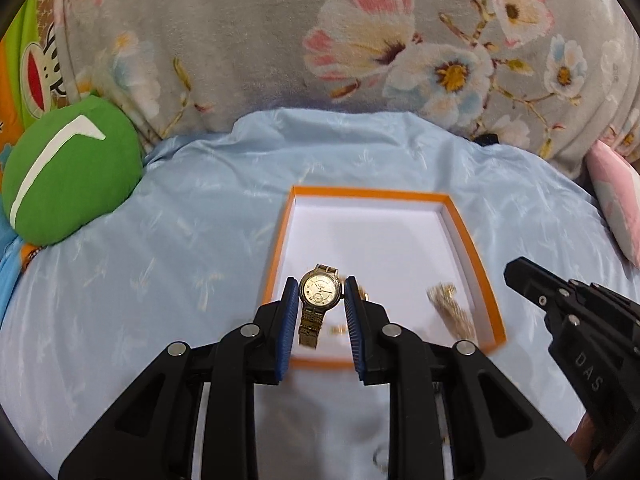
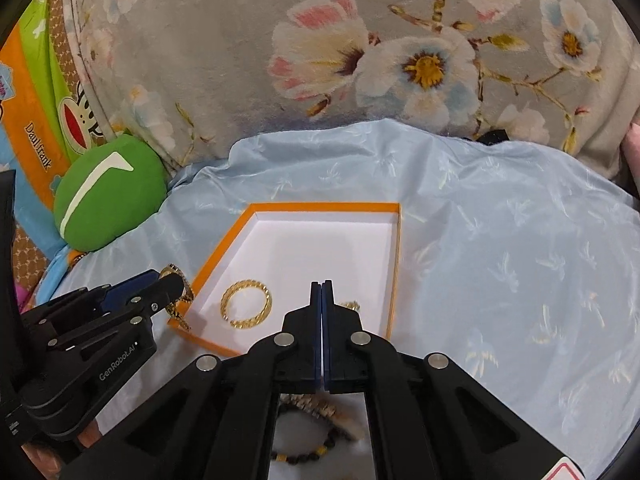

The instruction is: Organize jewelry

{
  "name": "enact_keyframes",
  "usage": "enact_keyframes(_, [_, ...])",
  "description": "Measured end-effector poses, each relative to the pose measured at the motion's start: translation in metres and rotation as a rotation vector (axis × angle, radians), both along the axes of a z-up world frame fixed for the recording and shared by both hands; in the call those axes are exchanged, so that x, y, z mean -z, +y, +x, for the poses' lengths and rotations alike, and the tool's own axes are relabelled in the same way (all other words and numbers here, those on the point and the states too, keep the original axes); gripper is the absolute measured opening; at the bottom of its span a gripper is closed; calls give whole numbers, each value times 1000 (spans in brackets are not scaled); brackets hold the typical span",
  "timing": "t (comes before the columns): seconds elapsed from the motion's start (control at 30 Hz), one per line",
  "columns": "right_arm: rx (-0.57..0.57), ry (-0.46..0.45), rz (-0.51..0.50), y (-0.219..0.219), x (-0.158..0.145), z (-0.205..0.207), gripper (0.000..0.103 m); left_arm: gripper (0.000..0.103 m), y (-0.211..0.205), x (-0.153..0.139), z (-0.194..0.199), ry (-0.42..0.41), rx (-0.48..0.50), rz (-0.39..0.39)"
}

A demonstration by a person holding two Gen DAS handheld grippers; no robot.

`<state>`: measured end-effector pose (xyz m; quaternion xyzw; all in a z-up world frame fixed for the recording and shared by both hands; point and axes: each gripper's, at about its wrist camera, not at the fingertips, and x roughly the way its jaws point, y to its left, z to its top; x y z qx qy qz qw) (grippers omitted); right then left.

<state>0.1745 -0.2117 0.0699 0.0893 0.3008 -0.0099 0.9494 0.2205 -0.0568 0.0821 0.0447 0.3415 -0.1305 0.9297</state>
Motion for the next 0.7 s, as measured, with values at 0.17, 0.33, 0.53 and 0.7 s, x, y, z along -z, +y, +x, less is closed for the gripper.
enact_keyframes(0.17, [-23, 47, 11, -9, 17, -15, 3, 23, 8, 2, 15, 1, -13, -9])
enact_keyframes(0.33, [-79, 134, 44, -5, 50, -39, 7, 23, 25, 18, -1, 48, -9, -10])
enact_keyframes(0.53, [-174, 155, 1, 21, 56, -37, 28, 23, 53, 36, -38, 76, -44, -24])
enact_keyframes(0.7, [-233, 191, -108, 49, 65, -22, 31, 23, 66, 52, -54, 118, -64, -33])
